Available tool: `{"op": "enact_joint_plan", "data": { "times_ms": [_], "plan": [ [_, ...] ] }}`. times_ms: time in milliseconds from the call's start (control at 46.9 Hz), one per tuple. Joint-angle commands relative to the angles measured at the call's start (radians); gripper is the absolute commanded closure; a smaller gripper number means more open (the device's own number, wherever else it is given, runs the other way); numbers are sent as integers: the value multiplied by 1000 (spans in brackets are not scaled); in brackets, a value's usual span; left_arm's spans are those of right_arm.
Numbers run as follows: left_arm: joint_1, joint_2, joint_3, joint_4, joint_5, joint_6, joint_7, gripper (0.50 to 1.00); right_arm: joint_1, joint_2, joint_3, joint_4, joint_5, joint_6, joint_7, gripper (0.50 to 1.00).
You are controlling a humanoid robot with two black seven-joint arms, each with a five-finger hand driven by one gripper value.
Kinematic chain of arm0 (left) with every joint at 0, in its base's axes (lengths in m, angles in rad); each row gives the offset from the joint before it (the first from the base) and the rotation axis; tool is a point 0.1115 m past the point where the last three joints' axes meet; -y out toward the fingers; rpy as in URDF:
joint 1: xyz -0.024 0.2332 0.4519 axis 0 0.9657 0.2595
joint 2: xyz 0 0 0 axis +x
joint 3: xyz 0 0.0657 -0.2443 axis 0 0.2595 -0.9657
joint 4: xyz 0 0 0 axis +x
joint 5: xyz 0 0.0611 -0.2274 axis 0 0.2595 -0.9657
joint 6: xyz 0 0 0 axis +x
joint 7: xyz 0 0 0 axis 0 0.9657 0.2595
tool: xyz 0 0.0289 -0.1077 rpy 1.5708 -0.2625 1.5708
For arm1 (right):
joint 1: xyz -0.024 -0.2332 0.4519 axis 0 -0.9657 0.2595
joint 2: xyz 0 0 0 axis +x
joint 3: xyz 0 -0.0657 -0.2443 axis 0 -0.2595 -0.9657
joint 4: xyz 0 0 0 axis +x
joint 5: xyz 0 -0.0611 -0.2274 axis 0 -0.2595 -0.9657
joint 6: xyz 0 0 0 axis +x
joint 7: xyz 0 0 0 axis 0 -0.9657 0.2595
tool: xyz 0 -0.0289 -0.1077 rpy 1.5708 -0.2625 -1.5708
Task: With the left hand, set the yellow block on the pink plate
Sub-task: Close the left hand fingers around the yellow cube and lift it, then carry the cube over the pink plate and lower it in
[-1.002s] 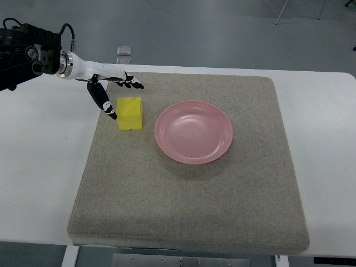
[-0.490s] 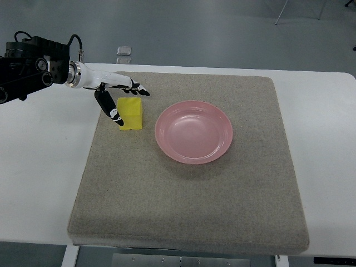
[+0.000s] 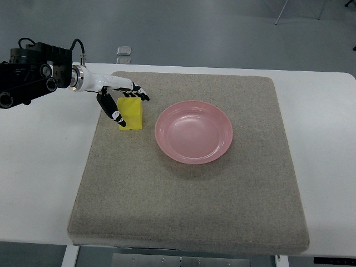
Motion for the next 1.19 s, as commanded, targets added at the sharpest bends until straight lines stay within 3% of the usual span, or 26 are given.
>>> {"op": "enact_joint_plan", "data": {
  "times_ms": [0, 149, 298, 405, 469, 1172],
  "plan": [
    [4, 0, 0, 4, 1, 1, 0, 630, 0, 0, 0, 1, 0, 0, 0, 576],
    [4, -6, 0, 15, 4, 2, 0, 701, 0, 0, 0, -1, 0, 0, 0, 576],
    [6, -17, 0, 42, 7, 21, 0, 876, 0, 0, 0, 1, 0, 0, 0, 576],
    [7, -26, 0, 61, 5, 62, 0, 922, 0, 0, 0, 1, 0, 0, 0, 576],
    [7, -28, 0, 61, 5, 67, 0, 1000, 0, 0, 0, -1, 0, 0, 0, 576],
    [-37, -29, -69, 87, -10, 70, -1, 1000, 0, 0, 0, 1, 0, 0, 0, 576]
  ]
}}
